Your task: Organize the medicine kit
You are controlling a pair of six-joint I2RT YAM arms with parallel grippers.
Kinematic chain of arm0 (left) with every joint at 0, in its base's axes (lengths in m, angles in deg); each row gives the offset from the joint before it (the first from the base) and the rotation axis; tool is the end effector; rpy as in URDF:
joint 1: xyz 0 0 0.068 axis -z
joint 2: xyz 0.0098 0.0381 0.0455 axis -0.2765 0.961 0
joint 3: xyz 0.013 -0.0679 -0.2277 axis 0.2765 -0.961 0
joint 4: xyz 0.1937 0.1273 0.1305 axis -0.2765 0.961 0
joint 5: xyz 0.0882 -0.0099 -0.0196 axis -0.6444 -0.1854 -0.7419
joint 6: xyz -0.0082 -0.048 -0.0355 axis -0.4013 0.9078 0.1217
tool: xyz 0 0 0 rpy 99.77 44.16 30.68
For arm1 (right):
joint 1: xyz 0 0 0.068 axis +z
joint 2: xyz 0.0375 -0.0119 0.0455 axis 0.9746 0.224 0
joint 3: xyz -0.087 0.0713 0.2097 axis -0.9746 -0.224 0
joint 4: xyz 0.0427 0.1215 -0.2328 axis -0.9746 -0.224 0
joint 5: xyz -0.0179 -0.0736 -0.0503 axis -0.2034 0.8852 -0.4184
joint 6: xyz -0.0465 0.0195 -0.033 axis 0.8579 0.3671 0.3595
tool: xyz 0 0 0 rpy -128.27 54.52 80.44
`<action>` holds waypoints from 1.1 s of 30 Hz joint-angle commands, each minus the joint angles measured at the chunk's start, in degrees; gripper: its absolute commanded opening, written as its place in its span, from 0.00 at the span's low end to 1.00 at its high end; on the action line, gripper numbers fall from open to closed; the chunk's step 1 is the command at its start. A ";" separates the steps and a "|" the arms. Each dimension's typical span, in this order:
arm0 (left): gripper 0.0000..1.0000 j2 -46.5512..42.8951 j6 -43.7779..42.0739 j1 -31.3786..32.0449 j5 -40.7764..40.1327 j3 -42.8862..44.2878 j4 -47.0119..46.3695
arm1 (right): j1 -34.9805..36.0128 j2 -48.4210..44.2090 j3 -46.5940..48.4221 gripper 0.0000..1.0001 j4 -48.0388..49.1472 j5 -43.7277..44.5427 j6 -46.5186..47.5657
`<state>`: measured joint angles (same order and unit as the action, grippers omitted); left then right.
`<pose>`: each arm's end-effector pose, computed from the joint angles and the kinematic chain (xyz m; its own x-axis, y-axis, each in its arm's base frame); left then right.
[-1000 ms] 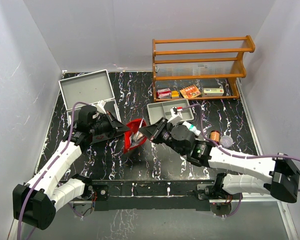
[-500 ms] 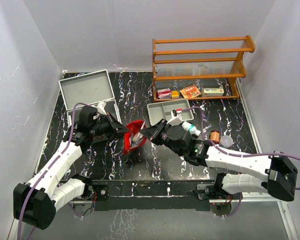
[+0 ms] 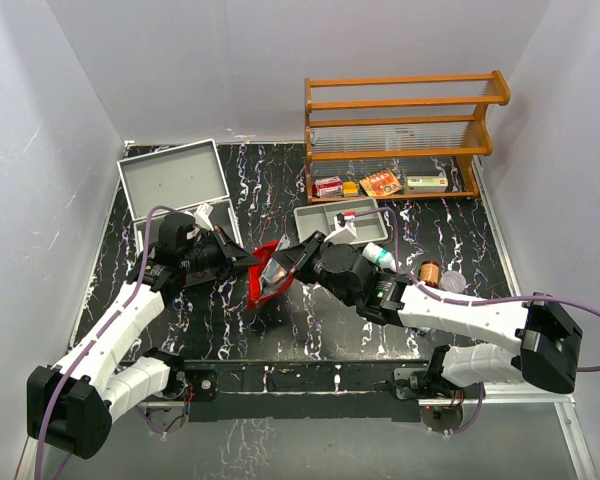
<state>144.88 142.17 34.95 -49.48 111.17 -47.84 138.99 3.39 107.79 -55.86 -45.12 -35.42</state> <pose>0.2293 -0.1022 0.2362 -0.8271 -0.4673 -0.3123 0.0357 0.5109 -0.8589 0.1588 0.2629 0.2473 -0.6611 0.6123 -0.4336 -0.1019 0.4994 0.8604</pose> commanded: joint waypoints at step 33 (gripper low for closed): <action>0.00 -2.00 1.29 0.19 2.52 1.42 -1.38 | 0.29 1.76 -4.32 0.00 7.97 -2.65 -4.46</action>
<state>144.84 142.82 34.95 -49.02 111.17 -48.41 138.99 4.40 104.67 -52.36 -49.65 -38.57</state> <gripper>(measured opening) 0.009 0.007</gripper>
